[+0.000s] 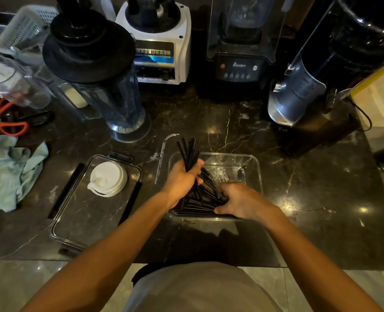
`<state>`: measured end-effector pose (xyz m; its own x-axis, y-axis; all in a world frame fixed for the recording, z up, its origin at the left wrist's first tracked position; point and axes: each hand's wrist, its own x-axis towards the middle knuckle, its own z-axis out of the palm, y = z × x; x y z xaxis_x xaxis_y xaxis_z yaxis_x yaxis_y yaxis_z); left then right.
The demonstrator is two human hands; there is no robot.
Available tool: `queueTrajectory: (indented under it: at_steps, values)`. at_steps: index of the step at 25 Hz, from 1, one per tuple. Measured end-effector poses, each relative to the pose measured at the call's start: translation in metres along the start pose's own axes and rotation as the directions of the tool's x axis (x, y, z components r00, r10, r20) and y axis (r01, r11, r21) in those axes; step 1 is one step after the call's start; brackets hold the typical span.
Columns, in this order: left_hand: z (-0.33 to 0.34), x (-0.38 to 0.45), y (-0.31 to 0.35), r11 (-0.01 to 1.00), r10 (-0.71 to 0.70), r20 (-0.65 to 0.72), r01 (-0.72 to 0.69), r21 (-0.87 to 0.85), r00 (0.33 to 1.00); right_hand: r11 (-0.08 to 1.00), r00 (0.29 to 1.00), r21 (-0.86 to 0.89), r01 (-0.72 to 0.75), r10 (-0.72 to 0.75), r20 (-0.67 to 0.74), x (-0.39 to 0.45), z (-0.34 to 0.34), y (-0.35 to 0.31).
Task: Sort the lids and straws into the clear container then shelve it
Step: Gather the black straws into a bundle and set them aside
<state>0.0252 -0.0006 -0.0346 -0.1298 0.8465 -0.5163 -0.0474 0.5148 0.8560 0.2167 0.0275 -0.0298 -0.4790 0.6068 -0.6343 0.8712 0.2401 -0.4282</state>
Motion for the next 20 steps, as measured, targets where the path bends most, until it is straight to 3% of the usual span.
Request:
queueTrajectory:
  at_steps: [6,12,20]
  values:
    - [-0.023,0.000,0.017,0.976,0.094,-0.102,-0.112,-0.186,0.990,0.983,1.000,-0.182,0.029,-0.029,0.004,0.015,0.011,-0.024]
    - [-0.031,-0.003,0.019,0.962,0.073,-0.141,-0.107,-0.250,0.987,0.934,0.995,-0.344,-0.098,0.086,-0.051,0.029,0.016,-0.035]
    - [-0.035,-0.006,0.019,0.951,0.061,-0.110,-0.091,-0.295,0.992,0.839,0.991,-0.541,-0.066,-0.007,-0.131,0.035,0.024,-0.036]
